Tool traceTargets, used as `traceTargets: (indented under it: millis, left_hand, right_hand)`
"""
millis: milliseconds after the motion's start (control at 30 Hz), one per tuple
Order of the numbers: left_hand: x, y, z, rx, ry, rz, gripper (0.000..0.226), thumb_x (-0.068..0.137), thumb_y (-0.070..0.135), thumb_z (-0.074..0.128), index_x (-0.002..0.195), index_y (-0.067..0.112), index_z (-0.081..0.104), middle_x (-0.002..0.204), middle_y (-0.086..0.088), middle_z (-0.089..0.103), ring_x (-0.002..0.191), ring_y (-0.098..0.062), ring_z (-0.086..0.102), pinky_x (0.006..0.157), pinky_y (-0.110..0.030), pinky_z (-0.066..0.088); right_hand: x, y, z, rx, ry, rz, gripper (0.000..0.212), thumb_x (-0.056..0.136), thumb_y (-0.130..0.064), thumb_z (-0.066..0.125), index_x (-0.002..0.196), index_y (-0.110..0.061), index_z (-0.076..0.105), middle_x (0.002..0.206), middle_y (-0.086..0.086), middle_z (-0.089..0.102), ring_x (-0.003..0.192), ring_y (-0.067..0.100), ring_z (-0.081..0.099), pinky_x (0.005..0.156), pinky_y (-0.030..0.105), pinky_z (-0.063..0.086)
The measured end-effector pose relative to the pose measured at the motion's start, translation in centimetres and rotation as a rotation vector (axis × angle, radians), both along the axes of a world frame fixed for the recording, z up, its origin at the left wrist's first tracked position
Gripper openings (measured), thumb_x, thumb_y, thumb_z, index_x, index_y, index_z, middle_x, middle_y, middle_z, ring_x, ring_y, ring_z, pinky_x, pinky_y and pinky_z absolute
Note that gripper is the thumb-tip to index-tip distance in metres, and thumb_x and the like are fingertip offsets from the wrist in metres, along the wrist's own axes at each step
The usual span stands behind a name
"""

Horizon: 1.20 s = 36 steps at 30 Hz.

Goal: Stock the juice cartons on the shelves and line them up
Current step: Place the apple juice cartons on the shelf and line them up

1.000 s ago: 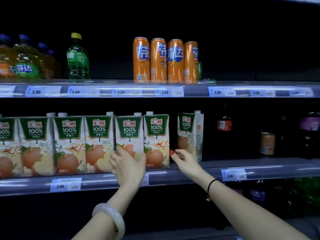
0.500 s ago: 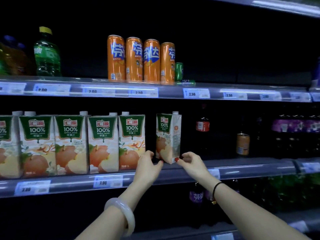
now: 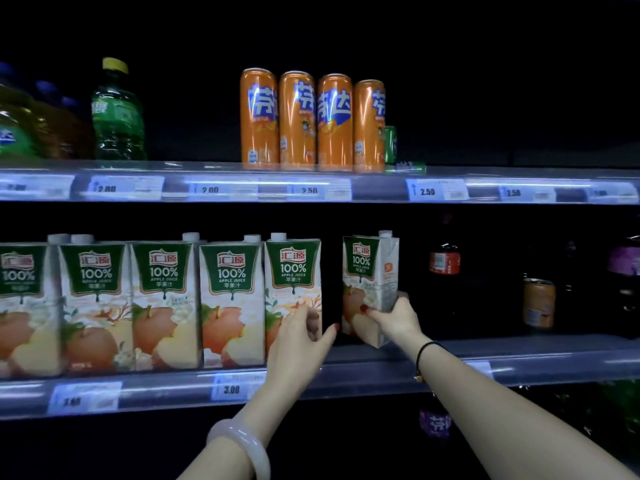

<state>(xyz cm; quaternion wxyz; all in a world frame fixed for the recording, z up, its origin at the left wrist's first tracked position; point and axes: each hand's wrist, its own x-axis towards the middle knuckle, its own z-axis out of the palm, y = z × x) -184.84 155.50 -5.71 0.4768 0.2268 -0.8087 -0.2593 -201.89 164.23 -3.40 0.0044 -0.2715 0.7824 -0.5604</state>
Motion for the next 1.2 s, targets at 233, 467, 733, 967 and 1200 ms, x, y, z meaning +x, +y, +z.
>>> traceTargets:
  millis: [233, 467, 733, 967, 1200]
  left_hand:
    - [0.4, -1.1, 0.1, 0.083, 0.067, -0.078, 0.024, 0.069, 0.044, 0.071, 0.07, 0.027, 0.054, 0.066, 0.008, 0.06, 0.064, -0.009, 0.058, 0.065, -0.039, 0.054]
    - [1.2, -0.9, -2.1, 0.251, 0.231, -0.28, 0.025, 0.073, 0.009, 0.077, 0.085, 0.021, 0.058, 0.078, -0.002, 0.063, 0.068, -0.01, 0.059, 0.063, -0.021, 0.05]
    - [1.4, -1.2, -2.6, 0.272, 0.212, -0.314, 0.027, 0.07, 0.005, 0.078, 0.086, 0.011, 0.057, 0.073, -0.011, 0.058, 0.065, -0.016, 0.053, 0.063, -0.029, 0.048]
    - [1.7, -2.0, -2.2, 0.234, 0.108, -0.364, 0.033, 0.066, 0.009, 0.081, 0.086, 0.014, 0.055, 0.075, -0.008, 0.059, 0.063, -0.011, 0.053, 0.062, -0.025, 0.05]
    - [1.3, -2.2, -2.3, 0.207, 0.088, -0.355, 0.037, 0.064, 0.018, 0.084, 0.084, 0.018, 0.053, 0.074, -0.005, 0.058, 0.061, -0.007, 0.05, 0.062, -0.024, 0.05]
  right_hand:
    - [-0.7, 0.6, -0.4, -0.003, 0.042, 0.052, 0.053, 0.075, -0.025, 0.075, 0.12, -0.009, 0.051, 0.113, 0.01, 0.065, 0.098, 0.025, 0.061, 0.077, 0.028, 0.047]
    - [-0.2, 1.7, -0.1, -0.059, 0.022, 0.14, 0.055, 0.076, -0.018, 0.075, 0.124, -0.011, 0.049, 0.112, 0.005, 0.062, 0.095, 0.017, 0.057, 0.084, 0.032, 0.048]
    - [-0.1, 3.7, 0.2, -0.101, -0.151, 0.355, 0.059, 0.079, -0.01, 0.072, 0.132, -0.014, 0.044, 0.1, -0.003, 0.064, 0.092, 0.012, 0.062, 0.068, 0.019, 0.049]
    - [-0.1, 3.2, 0.4, -0.142, -0.378, 0.482, 0.056, 0.087, -0.005, 0.061, 0.138, -0.015, 0.04, 0.111, -0.004, 0.064, 0.099, 0.009, 0.06, 0.074, 0.021, 0.047]
    - [1.3, 1.7, -0.4, -0.134, -0.327, 0.409, 0.05, 0.09, -0.016, 0.061, 0.132, -0.004, 0.037, 0.114, 0.005, 0.061, 0.111, 0.024, 0.057, 0.103, 0.042, 0.042]
